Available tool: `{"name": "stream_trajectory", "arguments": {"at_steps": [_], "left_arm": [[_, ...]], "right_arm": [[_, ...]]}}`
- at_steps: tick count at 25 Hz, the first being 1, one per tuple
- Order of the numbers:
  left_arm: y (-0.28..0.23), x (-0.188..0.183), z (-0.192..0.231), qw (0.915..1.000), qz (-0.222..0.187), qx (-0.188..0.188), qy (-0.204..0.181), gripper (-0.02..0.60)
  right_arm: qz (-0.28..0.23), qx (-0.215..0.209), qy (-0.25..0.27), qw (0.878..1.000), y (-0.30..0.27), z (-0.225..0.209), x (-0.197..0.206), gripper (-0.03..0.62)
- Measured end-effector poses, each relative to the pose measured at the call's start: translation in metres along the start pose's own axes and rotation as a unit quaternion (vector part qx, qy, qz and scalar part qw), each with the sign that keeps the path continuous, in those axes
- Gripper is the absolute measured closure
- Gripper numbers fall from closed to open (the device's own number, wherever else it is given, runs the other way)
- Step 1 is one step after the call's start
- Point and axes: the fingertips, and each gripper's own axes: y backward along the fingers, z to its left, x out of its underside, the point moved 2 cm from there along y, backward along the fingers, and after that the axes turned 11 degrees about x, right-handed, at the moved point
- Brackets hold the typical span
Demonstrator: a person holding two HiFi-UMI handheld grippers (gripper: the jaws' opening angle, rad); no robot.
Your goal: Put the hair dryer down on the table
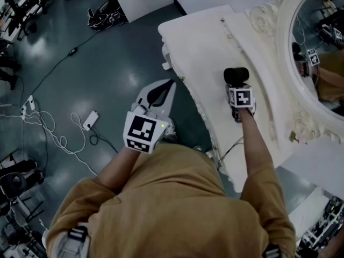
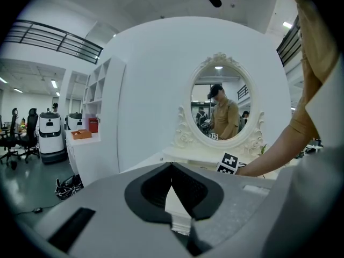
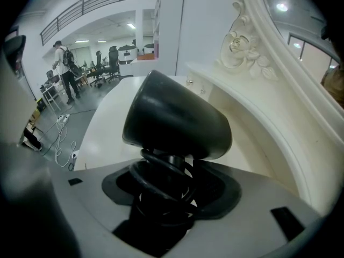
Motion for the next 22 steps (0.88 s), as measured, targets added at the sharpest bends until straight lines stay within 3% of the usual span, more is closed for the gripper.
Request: {"name": "stream_trajectory", "arguments": {"at_steps": [16, 22], "left_arm": [[0.002, 0.001, 0.001, 1.0000, 0.002, 0.004, 0.002, 0.577], [-0.002, -0.002, -0.001, 1.0000, 0.000, 0.004, 0.002, 0.577]], "right_arm": [[0.018, -0.015, -0.002, 1.000, 0.001, 0.007, 0.010, 0.321], [-0.003, -0.017, 0.004, 1.000, 0.003, 0.006, 0.000, 0.321]]}}
